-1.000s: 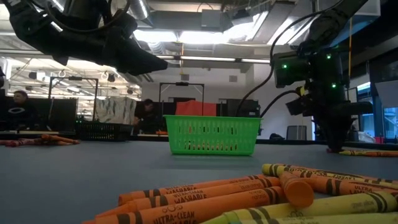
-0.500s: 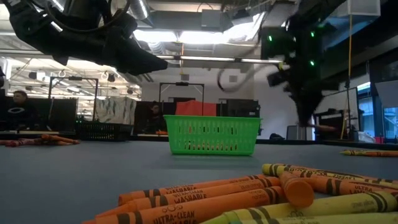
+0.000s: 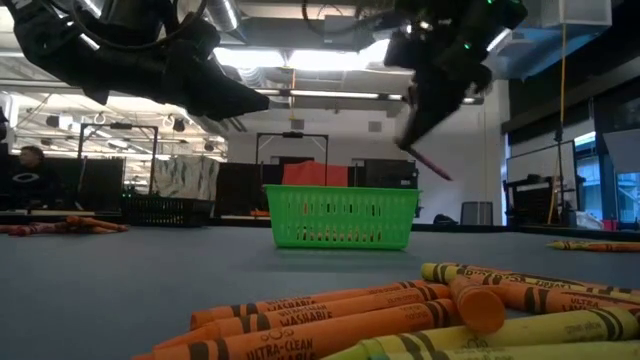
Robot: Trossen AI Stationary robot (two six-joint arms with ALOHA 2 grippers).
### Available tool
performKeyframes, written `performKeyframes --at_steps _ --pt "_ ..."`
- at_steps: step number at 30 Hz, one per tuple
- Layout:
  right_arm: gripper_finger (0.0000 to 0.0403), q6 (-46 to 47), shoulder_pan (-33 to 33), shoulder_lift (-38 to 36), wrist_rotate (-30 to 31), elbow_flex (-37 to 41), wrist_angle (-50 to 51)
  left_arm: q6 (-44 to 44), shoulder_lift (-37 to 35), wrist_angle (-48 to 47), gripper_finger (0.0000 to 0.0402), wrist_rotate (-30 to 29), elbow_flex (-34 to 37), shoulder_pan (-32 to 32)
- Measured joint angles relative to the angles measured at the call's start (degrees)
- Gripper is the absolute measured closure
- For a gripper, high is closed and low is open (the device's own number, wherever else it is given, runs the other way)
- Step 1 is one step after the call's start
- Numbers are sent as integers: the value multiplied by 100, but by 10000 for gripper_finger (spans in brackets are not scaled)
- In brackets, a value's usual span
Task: Sort crayons
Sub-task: Put the red crayon into the green bin
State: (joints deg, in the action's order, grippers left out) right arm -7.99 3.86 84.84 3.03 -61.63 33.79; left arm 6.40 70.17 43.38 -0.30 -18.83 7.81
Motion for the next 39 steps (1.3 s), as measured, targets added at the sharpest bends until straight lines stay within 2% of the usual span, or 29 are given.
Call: performKeyframes --at_steps 6,13,16,29,34,39 --pt "384 -2 -173 52 -533 -15 -917 10 0 75 287 -2 0 0" --pt "384 18 -253 480 -1049 -21 -2077 13 0 94 287 -2 0 0" --pt "384 18 -249 759 -1248 -19 -2239 12 0 90 287 -2 0 0" --pt "380 18 -234 1381 -1272 -17 -2301 6 0 88 287 -4 -2 -2" --pt "324 50 -234 1349 -1273 -36 -2157 3 1 87 287 -4 -2 -2" --pt "266 24 -234 1045 -1272 -478 -1065 1 0 87 287 -4 -2 -2"
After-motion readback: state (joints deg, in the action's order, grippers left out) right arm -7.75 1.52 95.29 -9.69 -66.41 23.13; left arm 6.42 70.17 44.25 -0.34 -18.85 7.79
